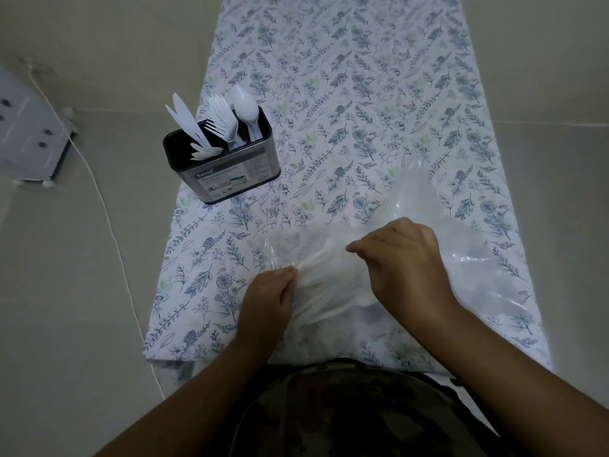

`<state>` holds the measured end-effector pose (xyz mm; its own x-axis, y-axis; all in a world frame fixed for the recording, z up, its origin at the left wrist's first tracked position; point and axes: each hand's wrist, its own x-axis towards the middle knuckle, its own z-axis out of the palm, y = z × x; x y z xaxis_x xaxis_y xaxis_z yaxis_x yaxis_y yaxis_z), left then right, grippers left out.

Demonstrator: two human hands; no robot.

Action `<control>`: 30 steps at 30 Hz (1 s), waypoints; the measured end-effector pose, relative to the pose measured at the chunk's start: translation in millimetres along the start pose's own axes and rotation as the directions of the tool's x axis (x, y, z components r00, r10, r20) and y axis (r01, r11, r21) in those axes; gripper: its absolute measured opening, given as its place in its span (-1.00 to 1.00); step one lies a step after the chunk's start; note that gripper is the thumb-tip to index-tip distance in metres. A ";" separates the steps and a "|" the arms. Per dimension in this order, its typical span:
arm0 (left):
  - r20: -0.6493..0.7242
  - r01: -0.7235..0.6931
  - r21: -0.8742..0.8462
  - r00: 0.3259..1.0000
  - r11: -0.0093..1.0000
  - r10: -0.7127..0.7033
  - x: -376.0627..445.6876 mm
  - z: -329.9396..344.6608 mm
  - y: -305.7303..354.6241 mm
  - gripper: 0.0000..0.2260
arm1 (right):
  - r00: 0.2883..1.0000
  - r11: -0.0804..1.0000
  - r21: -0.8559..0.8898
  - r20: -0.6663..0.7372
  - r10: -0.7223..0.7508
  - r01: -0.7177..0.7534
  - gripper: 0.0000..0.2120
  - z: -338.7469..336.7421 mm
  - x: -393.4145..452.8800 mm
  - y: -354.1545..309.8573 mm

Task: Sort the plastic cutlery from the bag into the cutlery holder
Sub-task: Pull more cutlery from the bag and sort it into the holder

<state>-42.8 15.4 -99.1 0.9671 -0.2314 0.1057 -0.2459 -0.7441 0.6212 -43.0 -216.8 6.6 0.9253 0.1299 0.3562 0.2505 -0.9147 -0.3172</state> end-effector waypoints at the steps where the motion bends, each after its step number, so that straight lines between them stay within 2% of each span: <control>1: -0.001 -0.001 -0.005 1.000 1.000 0.001 -0.9 0.0 0.5 -0.76 | 1.000 1.000 -0.006 -0.001 0.004 -0.004 -0.74 -4.1 2.9 -2.4; 8: -0.037 -0.009 -0.031 0.999 0.999 0.008 -0.4 -0.6 5.4 -0.71 | 1.000 1.000 -0.022 0.025 0.014 -0.013 -0.76 -15.3 10.3 -13.4; 15: -0.067 -0.014 -0.062 0.998 0.998 0.009 0.4 -0.9 2.5 -0.76 | 0.996 0.997 -0.050 0.066 0.065 -0.062 -0.83 -16.9 13.2 -2.5; 19: -0.083 -0.029 -0.060 0.996 0.998 0.024 2.8 1.3 3.3 -0.83 | 0.969 0.981 -0.084 0.160 0.186 -0.174 -0.80 -9.0 9.0 18.4; 25: -0.140 -0.078 -0.117 0.988 0.990 0.062 17.7 -5.8 22.8 -0.89 | 0.925 0.970 -0.119 0.299 0.237 -0.210 -0.70 24.7 -20.9 31.0; 30: -0.105 -0.150 -0.160 0.985 0.976 0.135 15.8 -24.9 24.7 -0.85 | 0.938 0.962 -0.128 0.220 0.266 -0.243 -0.67 50.6 -43.2 41.3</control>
<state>-32.0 9.0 -62.8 0.9266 -0.2623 0.2695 -0.3750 -0.5907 0.7145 -58.2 -240.8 -66.4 0.9977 -0.0371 0.0562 -0.0200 -0.9601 -0.2791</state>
